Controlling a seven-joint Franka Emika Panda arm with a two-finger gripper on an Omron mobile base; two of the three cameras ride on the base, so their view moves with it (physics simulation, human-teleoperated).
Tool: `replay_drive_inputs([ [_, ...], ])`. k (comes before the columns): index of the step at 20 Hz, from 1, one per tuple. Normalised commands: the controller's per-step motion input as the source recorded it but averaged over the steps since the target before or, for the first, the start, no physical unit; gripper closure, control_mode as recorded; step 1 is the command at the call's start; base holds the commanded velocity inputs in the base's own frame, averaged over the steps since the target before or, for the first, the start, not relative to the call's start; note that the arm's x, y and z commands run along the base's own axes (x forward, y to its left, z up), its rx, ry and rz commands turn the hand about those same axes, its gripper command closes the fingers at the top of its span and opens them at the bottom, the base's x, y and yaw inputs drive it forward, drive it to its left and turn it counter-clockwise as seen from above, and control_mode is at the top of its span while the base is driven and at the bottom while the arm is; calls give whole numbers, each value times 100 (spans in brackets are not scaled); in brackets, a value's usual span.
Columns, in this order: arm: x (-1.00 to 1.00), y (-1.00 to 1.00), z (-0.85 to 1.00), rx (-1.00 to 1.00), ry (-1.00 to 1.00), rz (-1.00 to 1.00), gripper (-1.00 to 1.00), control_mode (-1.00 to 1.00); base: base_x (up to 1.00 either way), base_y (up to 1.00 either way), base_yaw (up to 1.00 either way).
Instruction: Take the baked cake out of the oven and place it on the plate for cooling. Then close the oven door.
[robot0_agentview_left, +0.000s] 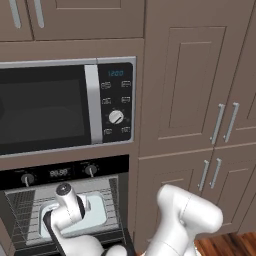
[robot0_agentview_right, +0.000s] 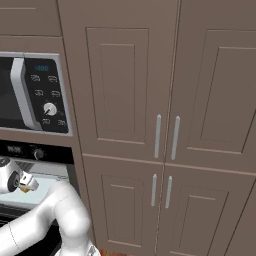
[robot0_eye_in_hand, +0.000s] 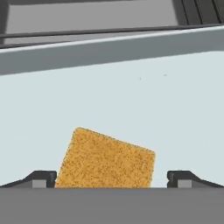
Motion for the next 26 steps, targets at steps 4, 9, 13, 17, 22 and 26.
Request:
replay_drive_inputs([
  [4,-1,0,-30,3,9,0,-100,-100,0,0,0],
  [9,-6,-2,-29,0,2,0,100,-100,0,0,0],
  [13,-41,-1,-28,0,0,0,100,-100,0,0,0],
  [17,-42,-1,-7,0,-4,0,100,-100,0,0,0],
  [22,-23,-4,27,0,-10,0,100,-100,0,0,0],
  [26,-17,-10,37,0,-5,0,100,-100,0,0,0],
])
